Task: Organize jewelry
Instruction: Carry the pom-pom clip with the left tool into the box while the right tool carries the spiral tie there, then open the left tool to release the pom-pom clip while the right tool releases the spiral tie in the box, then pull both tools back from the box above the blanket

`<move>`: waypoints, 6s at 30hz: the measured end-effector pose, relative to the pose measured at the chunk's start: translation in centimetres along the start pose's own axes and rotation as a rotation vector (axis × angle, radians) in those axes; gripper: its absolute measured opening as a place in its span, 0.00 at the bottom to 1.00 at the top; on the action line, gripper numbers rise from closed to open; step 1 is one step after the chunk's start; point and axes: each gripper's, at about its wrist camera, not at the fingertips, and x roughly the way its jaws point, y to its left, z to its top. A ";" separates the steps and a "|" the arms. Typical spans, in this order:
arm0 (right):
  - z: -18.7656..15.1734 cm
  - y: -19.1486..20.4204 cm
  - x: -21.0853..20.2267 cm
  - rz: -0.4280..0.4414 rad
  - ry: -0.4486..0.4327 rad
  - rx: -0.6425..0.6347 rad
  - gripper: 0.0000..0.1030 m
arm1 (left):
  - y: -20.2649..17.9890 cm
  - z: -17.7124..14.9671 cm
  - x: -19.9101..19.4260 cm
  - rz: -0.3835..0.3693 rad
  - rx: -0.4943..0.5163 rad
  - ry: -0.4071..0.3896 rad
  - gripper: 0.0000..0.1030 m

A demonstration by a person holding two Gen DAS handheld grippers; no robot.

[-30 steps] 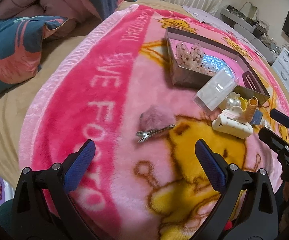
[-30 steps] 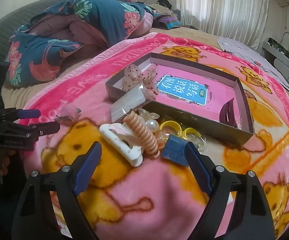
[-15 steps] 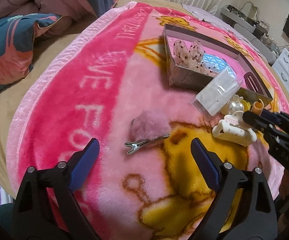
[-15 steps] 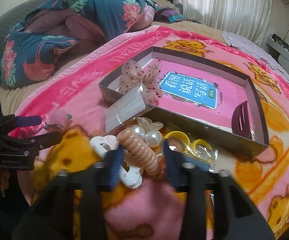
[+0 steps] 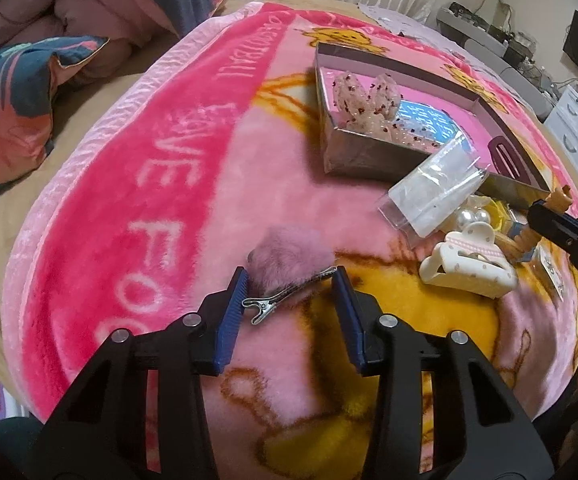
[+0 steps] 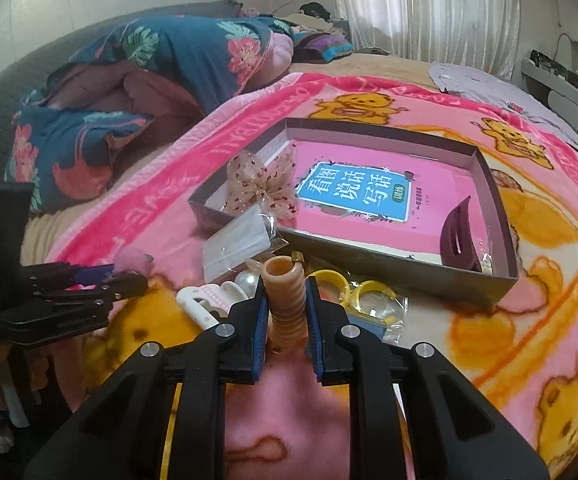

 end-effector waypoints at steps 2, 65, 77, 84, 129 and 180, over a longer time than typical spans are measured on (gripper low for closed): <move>-0.1 0.0 -0.5 0.007 -0.006 0.002 0.16 | -0.2 0.1 -0.3 -0.012 0.003 -0.010 0.34; 3.8 -11.6 -10.5 -0.076 -0.257 0.258 0.16 | -13.0 10.7 -2.1 -0.221 0.188 -0.174 0.34; 6.7 -14.6 -5.4 -0.114 -0.161 0.281 0.16 | -13.3 11.8 2.4 -0.217 0.196 -0.104 0.34; 6.9 -16.1 -0.7 -0.121 -0.035 0.313 0.16 | -12.8 11.6 4.7 -0.188 0.201 -0.059 0.34; 5.1 -16.5 -4.0 -0.125 -0.143 0.374 0.89 | -12.4 11.8 2.1 -0.180 0.178 -0.073 0.86; 1.1 -8.2 -14.6 -0.159 -0.264 0.212 0.96 | -8.2 5.9 -9.8 -0.154 0.113 -0.234 0.91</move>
